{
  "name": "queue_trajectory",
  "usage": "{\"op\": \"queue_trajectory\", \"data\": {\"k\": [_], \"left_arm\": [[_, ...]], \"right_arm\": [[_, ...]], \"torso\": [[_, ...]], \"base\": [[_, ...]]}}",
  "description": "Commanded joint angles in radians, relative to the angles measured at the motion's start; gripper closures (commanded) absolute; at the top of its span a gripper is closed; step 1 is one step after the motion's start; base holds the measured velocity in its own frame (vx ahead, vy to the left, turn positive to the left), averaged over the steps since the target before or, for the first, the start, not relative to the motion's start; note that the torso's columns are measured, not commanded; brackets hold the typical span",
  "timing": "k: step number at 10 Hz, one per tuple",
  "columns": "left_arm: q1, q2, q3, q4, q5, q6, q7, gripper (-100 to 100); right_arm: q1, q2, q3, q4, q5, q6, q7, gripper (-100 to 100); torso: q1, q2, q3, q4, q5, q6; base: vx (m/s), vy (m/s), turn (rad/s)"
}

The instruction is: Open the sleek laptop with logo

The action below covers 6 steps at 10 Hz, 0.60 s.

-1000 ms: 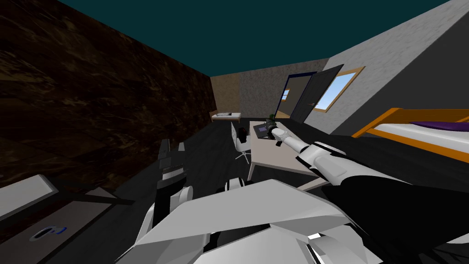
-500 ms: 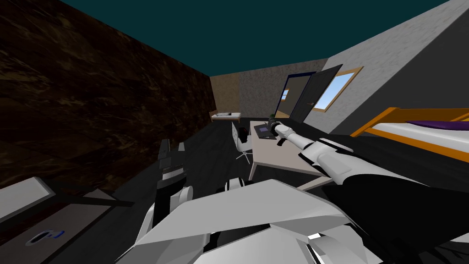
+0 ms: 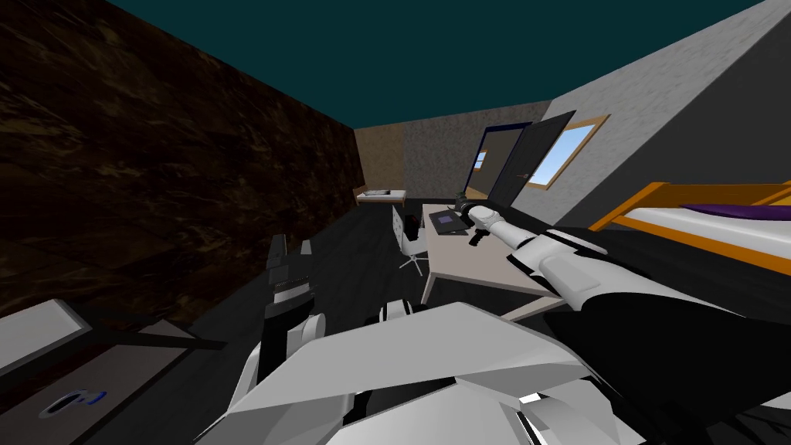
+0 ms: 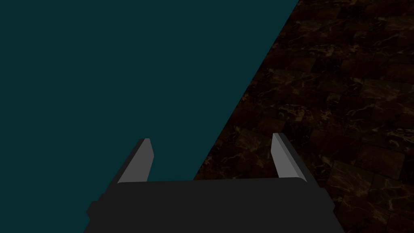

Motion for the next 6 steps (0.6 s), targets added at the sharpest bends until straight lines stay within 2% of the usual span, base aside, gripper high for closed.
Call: {"op": "queue_trajectory", "data": {"k": [1, 6], "left_arm": [[0.0, 0.0, 0.0, 0.0, 0.0, 0.0, 0.0, 0], [0.0, 0.0, 0.0, 0.0, 0.0, 0.0, 0.0, 0]], "right_arm": [[0.0, -0.001, 0.002, -0.001, -0.003, 0.002, 0.0, 0], [0.0, -0.001, 0.001, -0.001, -0.002, 0.002, 0.0, 0]], "torso": [[0.001, 0.0, 0.0, 0.0, 0.0, 0.0], [0.002, 0.0, 0.0, 0.0, 0.001, 0.0]], "base": [[0.0, 0.0, 0.0], [0.0, 0.0, 0.0]]}}
